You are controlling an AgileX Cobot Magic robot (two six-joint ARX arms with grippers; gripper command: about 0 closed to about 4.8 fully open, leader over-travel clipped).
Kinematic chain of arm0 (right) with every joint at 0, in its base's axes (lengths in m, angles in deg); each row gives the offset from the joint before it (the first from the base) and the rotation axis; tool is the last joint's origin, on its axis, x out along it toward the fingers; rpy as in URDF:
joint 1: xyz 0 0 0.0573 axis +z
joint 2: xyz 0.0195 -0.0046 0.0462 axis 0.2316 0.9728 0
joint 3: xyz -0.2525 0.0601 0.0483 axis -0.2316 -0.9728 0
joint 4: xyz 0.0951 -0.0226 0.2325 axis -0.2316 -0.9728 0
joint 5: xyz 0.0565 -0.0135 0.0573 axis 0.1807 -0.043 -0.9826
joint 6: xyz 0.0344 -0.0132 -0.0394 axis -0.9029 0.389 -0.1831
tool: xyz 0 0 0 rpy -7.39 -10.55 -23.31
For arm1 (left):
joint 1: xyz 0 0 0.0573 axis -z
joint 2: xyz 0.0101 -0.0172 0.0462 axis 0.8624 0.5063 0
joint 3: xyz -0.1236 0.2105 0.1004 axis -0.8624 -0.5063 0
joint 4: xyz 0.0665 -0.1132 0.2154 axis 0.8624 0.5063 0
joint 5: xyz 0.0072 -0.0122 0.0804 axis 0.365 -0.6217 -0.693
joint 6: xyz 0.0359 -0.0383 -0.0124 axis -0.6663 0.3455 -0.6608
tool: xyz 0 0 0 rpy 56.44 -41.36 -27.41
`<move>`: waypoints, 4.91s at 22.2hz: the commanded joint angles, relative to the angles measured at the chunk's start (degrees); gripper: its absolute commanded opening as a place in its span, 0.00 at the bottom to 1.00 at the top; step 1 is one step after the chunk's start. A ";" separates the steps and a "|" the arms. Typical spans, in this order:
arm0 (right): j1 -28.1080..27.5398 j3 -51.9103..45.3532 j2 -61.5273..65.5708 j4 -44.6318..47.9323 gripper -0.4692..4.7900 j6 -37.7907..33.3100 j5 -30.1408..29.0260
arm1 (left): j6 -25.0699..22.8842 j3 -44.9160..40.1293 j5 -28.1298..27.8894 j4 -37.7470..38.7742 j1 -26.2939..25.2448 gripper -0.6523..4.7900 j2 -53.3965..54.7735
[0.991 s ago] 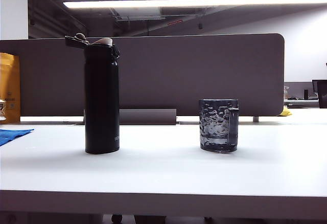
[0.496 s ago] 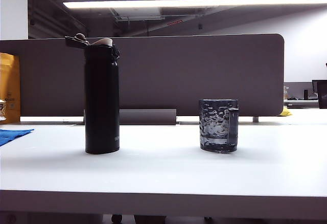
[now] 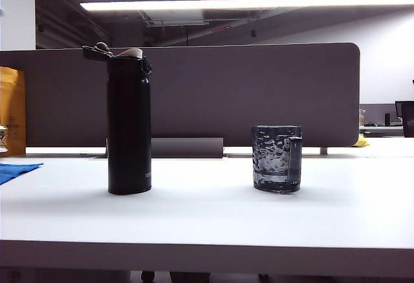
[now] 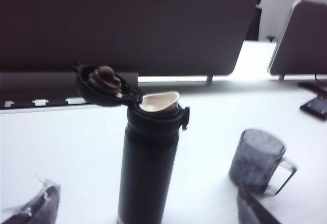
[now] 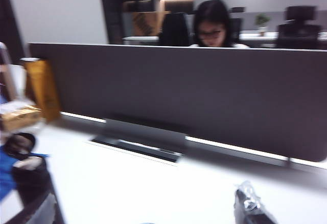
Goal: Pick up the black thermos, pour some water into the cup, then place the black thermos back on the table.
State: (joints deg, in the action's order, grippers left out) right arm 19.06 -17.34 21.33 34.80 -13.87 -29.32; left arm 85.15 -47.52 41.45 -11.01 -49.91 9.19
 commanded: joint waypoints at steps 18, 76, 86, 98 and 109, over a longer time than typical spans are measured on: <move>27.47 0.02 22.91 11.76 1.00 -1.14 9.18 | -7.26 1.79 1.70 -31.17 2.01 1.00 41.48; 22.27 0.02 22.84 -3.76 0.08 4.85 14.99 | -38.97 51.89 -1.44 -9.03 14.58 0.40 70.64; 19.41 -0.13 24.39 -4.50 0.09 6.21 16.44 | -74.93 64.52 -10.34 -11.93 19.21 0.21 84.70; 19.43 -0.22 25.70 -5.99 0.08 6.01 11.52 | -90.07 64.54 -6.47 -16.06 19.76 0.11 85.96; 19.50 -5.25 25.70 -5.18 0.09 4.20 7.80 | -110.75 64.57 -11.50 -24.92 20.74 0.11 86.23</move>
State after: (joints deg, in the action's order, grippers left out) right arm 38.51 -22.74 47.15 27.78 -9.57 -21.06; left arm -25.75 16.32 30.70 -31.14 -29.58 96.36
